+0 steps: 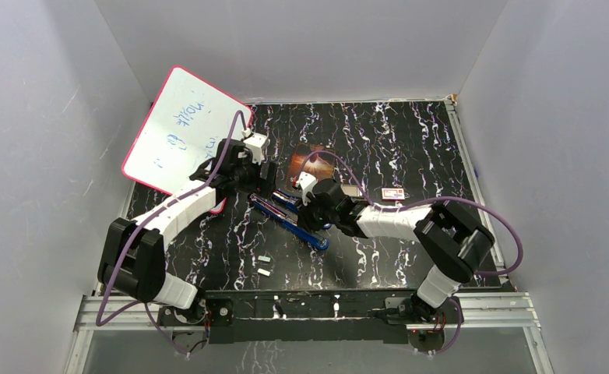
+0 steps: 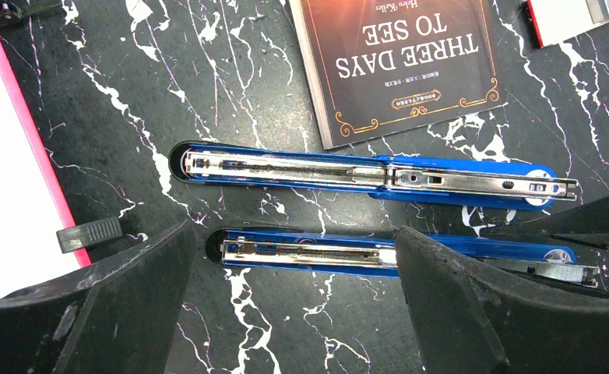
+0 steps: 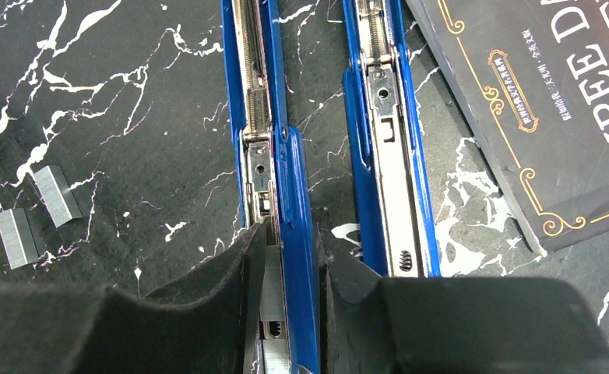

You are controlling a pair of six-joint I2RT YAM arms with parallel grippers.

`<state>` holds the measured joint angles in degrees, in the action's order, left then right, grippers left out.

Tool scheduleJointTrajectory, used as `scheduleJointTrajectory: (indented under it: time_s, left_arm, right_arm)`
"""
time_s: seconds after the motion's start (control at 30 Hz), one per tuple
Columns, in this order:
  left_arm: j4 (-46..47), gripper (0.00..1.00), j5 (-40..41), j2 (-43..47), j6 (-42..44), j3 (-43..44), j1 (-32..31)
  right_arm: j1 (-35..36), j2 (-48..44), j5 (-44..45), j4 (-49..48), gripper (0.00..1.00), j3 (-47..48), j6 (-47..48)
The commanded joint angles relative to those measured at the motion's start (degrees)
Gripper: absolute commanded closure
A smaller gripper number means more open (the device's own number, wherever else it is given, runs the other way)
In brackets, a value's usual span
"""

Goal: Load the staples into the stapler

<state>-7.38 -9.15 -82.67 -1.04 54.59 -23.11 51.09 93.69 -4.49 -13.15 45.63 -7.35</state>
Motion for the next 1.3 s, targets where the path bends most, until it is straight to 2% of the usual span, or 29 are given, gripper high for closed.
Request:
scheduleJointTrajectory:
  time_s: [0.0,0.3,0.5,0.63,0.73,0.93,1.07,1.27]
  left_arm:
    - [-0.43,0.02,0.21,2.08,0.67,0.37,-0.31]
    - [-0.45,0.02,0.01,2.08,0.53,0.34,-0.33]
    - [-0.45,0.02,-0.15,1.91,0.58,0.34,-0.29]
    - [-0.45,0.02,-0.25,1.82,0.44,0.48,-0.27]
    - [-0.45,0.02,-0.34,1.88,0.48,0.39,-0.27]
    - [-0.4,0.02,-0.14,1.9,0.47,0.34,-0.27]
    - [-0.32,0.02,-0.04,1.84,0.57,0.35,-0.27]
    - [-0.45,0.02,0.4,1.97,0.66,0.34,-0.35]
  right_arm:
    - [0.02,-2.66,1.51,2.34,0.64,0.08,0.75]
    - [0.02,-6.72,2.46,7.82,0.64,-1.09,3.69]
    - [0.02,-11.99,1.98,5.36,0.64,-1.91,4.01]
    - [0.18,-16.95,-3.29,-3.52,0.62,-5.0,6.07]
    - [1.35,-17.03,-5.75,-11.68,0.62,-8.01,6.32]
    - [6.78,-10.54,-8.59,-27.26,0.6,-13.69,9.04]
    - [10.67,-4.4,-10.36,-41.18,0.59,-17.51,13.95]
    - [13.3,2.25,-12.14,-46.49,0.59,-16.27,13.8]
